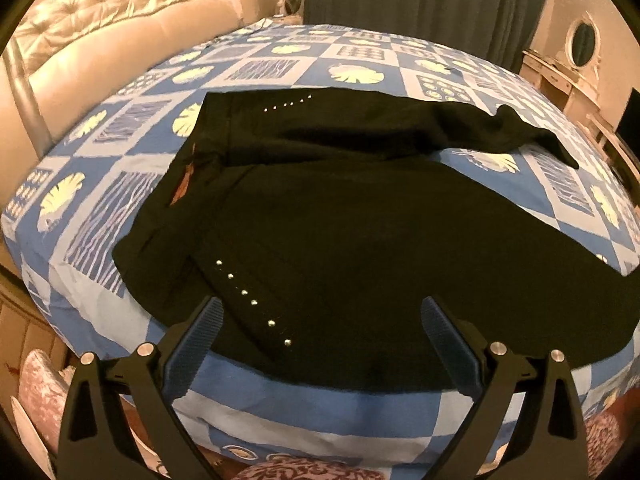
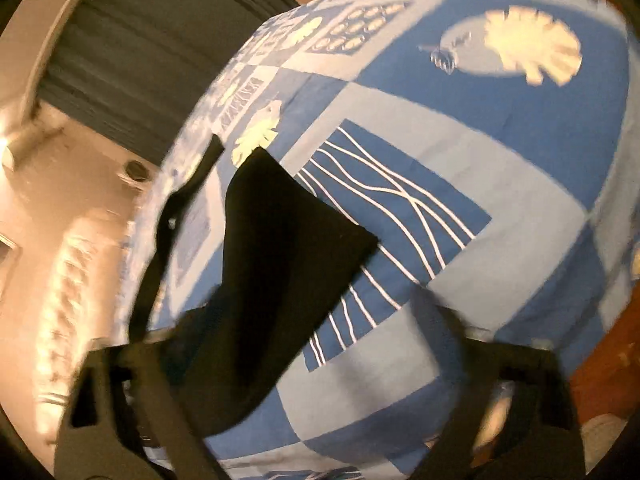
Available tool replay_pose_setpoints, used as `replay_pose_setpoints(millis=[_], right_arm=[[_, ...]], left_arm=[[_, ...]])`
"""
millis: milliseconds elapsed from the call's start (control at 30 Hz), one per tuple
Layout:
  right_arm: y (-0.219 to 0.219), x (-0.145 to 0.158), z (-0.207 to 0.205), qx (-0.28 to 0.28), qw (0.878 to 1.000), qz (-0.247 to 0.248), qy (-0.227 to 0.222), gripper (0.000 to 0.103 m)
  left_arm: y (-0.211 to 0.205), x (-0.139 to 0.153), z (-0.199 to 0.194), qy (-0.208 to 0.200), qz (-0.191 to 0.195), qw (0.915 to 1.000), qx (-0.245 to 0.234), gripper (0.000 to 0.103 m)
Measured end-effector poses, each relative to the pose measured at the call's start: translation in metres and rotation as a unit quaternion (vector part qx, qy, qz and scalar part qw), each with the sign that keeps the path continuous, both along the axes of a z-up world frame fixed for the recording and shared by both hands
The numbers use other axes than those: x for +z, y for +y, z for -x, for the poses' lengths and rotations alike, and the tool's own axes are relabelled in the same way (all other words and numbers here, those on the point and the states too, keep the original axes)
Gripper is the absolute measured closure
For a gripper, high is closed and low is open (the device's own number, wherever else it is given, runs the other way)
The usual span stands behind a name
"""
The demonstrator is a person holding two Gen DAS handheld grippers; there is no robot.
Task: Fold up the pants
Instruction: 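Reach the right tool to the garment's end and close on it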
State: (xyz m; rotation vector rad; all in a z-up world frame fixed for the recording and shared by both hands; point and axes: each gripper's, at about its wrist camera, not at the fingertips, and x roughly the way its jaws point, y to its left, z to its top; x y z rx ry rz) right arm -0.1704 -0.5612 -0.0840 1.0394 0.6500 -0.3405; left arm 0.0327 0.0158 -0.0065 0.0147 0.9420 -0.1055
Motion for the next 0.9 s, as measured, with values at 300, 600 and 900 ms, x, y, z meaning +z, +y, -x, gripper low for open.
replay_pose_setpoints(millis=[300,600,900], right_arm=[[-0.011,-0.018,-0.030,0.002,0.999,-0.044,-0.026,0.080],[-0.020,-0.007,-0.013,-0.014,0.999,-0.024,-0.026,0.097],[-0.022,-0.032,0.026,-0.041,0.997,-0.056,-0.017,0.098]], left_arm=[[0.000,0.000,-0.004,-0.007,-0.006,0.9999,0.010,0.004],[0.007,-0.006,-0.008,0.009,0.009,0.9998,0.017,0.004],[0.012,-0.009,-0.014,0.015,0.023,0.9996,0.002,0.004]])
